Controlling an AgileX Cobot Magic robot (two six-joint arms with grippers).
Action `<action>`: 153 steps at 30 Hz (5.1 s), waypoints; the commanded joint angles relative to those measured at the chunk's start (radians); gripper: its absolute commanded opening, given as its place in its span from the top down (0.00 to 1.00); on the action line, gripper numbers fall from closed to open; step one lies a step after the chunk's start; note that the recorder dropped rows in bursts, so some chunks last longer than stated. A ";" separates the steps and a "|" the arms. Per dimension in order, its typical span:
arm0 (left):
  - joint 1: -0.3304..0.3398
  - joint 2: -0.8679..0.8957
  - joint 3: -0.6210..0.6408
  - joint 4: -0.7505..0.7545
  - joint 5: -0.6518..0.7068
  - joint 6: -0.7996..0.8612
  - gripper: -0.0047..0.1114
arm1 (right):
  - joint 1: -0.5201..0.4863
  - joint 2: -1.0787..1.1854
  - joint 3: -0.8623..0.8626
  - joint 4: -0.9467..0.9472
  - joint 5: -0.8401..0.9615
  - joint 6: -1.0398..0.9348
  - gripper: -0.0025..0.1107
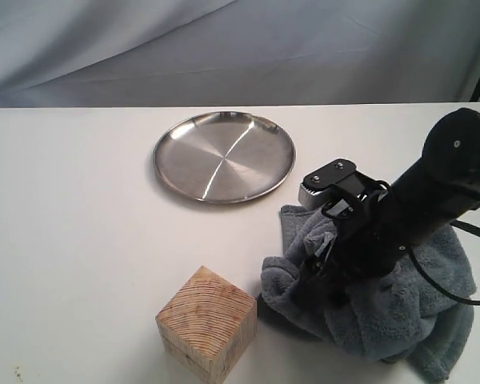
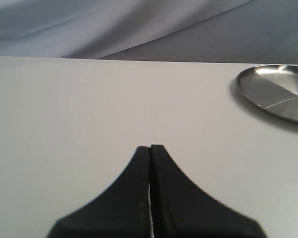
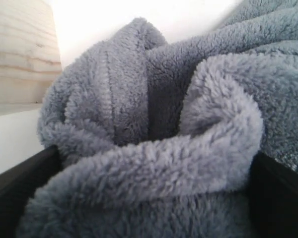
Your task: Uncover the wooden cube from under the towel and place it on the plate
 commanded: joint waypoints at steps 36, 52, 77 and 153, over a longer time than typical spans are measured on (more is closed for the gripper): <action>-0.003 -0.004 0.004 -0.001 -0.013 0.001 0.96 | 0.001 -0.226 -0.128 -0.081 0.087 0.176 0.25; -0.003 -0.004 0.004 -0.001 -0.013 0.001 0.96 | 0.004 -0.299 -0.178 -0.146 0.061 0.196 0.05; -0.003 -0.004 0.004 -0.001 -0.013 0.001 0.96 | 0.003 -0.290 -0.104 -0.413 -0.029 0.563 0.05; -0.003 -0.004 0.004 -0.001 -0.015 0.001 0.96 | 0.391 -0.305 -0.011 -0.275 -0.090 0.292 0.05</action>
